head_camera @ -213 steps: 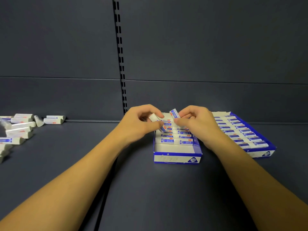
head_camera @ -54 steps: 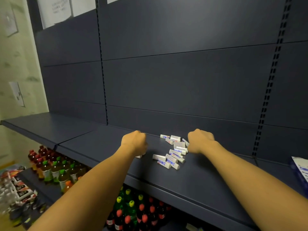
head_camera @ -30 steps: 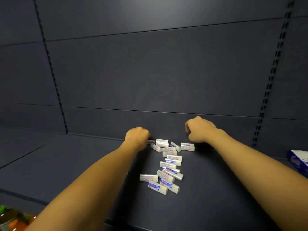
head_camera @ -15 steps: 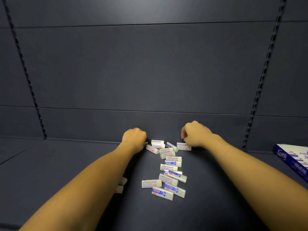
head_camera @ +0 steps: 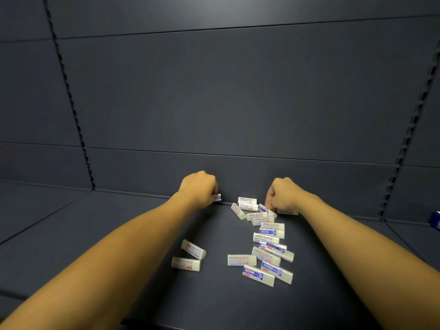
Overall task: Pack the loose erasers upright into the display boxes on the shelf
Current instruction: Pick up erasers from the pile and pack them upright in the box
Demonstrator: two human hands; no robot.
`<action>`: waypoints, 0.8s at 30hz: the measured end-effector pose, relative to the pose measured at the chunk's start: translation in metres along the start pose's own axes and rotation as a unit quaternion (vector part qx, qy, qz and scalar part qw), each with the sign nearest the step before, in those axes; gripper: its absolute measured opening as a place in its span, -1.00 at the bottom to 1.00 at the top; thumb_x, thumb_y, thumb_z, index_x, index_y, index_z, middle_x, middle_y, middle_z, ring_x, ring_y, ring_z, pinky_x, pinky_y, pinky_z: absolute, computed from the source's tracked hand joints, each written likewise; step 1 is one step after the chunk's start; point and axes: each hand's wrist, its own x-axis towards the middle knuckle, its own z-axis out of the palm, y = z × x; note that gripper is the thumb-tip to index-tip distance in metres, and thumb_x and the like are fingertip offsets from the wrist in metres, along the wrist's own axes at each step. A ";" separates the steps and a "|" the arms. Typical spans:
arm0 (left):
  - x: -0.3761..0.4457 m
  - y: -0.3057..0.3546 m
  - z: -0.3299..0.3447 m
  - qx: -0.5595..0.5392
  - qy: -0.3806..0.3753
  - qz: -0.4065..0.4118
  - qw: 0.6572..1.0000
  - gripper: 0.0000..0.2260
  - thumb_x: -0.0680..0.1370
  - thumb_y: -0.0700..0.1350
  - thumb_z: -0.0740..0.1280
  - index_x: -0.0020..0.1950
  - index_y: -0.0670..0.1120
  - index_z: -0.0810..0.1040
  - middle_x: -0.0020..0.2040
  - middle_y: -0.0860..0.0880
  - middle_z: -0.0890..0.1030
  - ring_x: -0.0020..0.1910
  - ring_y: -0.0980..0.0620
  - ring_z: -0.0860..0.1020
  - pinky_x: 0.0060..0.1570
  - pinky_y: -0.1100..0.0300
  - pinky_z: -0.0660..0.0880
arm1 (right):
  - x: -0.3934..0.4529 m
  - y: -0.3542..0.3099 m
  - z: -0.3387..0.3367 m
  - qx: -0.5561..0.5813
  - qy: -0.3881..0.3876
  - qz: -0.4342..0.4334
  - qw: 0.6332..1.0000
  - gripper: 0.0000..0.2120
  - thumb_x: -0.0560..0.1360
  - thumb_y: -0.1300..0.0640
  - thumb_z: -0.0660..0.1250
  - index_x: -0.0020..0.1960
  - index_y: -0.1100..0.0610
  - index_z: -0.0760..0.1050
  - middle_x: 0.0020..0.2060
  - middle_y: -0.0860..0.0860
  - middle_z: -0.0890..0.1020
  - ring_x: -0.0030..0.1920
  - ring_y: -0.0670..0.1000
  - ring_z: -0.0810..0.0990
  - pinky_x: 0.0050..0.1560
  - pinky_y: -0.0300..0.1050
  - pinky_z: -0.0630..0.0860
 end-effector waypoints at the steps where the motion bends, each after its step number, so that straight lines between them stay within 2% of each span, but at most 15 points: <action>1: -0.001 -0.002 -0.001 0.001 0.000 -0.002 1.000 -0.90 0.52 -0.04 0.38 -0.12 -0.02 0.66 -0.11 -0.04 0.62 -0.11 -0.13 0.58 -0.31 0.19 0.36 | 0.001 0.000 -0.001 -0.005 -0.007 -0.004 1.000 -0.79 0.39 0.34 0.34 -0.26 0.12 0.71 -0.20 0.02 0.71 -0.14 0.08 0.70 -0.07 0.09 0.69; 4: -0.004 -0.008 -0.001 0.003 -0.005 -0.008 1.000 -0.87 0.51 -0.02 0.38 -0.09 -0.05 0.68 -0.11 -0.05 0.64 -0.13 -0.14 0.58 -0.31 0.18 0.40 | 0.002 0.000 -0.003 -0.007 -0.017 -0.027 0.999 -0.82 0.41 0.35 0.43 -0.17 0.10 0.70 -0.20 -0.02 0.69 -0.09 0.04 0.68 0.03 0.03 0.66; 7: -0.007 -0.011 -0.002 0.003 -0.007 -0.011 1.000 -0.85 0.52 -0.01 0.38 -0.10 -0.06 0.68 -0.11 -0.06 0.65 -0.13 -0.14 0.59 -0.31 0.17 0.42 | 0.000 -0.001 -0.005 -0.028 -0.043 -0.078 0.996 -0.71 0.44 0.38 0.44 0.04 0.04 0.70 -0.14 -0.05 0.67 -0.06 -0.03 0.65 0.07 -0.10 0.62; 9: -0.008 -0.012 -0.003 0.004 -0.010 -0.010 1.000 -0.87 0.51 -0.03 0.39 -0.10 -0.05 0.69 -0.12 -0.05 0.64 -0.14 -0.13 0.59 -0.31 0.18 0.42 | -0.001 -0.002 -0.005 -0.064 -0.052 -0.106 0.991 -0.67 0.45 0.38 0.42 0.07 0.02 0.71 -0.12 -0.11 0.65 -0.05 -0.06 0.63 0.05 -0.14 0.61; 14: -0.012 -0.015 -0.003 0.016 -0.012 -0.008 1.000 -0.89 0.48 -0.07 0.40 -0.13 -0.09 0.68 -0.15 -0.08 0.66 -0.16 -0.14 0.61 -0.36 0.20 0.41 | 0.001 0.002 -0.010 -0.149 -0.055 -0.091 0.983 -0.74 0.39 0.34 0.41 -0.32 0.02 0.69 -0.21 -0.07 0.68 -0.10 0.04 0.68 -0.05 0.04 0.68; 17: -0.014 -0.014 -0.006 0.022 -0.020 -0.009 1.000 -0.90 0.48 -0.08 0.40 -0.13 -0.08 0.69 -0.15 -0.07 0.66 -0.18 -0.12 0.61 -0.34 0.19 0.44 | 0.000 0.007 -0.013 -0.170 -0.065 -0.089 0.979 -0.75 0.35 0.37 0.41 -0.34 0.05 0.68 -0.25 -0.04 0.69 -0.15 0.07 0.69 -0.10 0.06 0.69; 20: -0.016 -0.013 -0.008 0.024 -0.023 -0.010 0.999 -0.90 0.48 -0.09 0.40 -0.12 -0.08 0.69 -0.15 -0.08 0.66 -0.17 -0.13 0.61 -0.36 0.20 0.43 | -0.005 0.010 -0.016 -0.184 -0.072 -0.112 0.974 -0.78 0.41 0.35 0.42 -0.14 0.04 0.71 -0.08 -0.04 0.67 -0.04 0.02 0.64 0.04 -0.02 0.64; 22: -0.018 -0.012 -0.011 0.029 -0.020 -0.010 0.999 -0.89 0.47 -0.08 0.39 -0.13 -0.08 0.68 -0.16 -0.09 0.66 -0.16 -0.14 0.61 -0.40 0.22 0.34 | -0.008 0.012 -0.020 -0.214 -0.084 -0.137 0.963 -0.70 0.46 0.31 0.42 0.09 -0.01 0.70 0.10 -0.08 0.63 0.11 -0.01 0.58 0.17 -0.08 0.56; 24: -0.020 -0.011 -0.013 0.031 -0.021 -0.009 0.999 -0.90 0.47 -0.09 0.39 -0.14 -0.08 0.68 -0.17 -0.08 0.65 -0.16 -0.15 0.61 -0.41 0.22 0.29 | -0.007 0.018 -0.021 -0.229 -0.102 -0.146 0.957 -0.61 0.45 0.28 0.44 0.20 -0.06 0.66 0.25 -0.09 0.60 0.24 -0.02 0.56 0.29 -0.08 0.49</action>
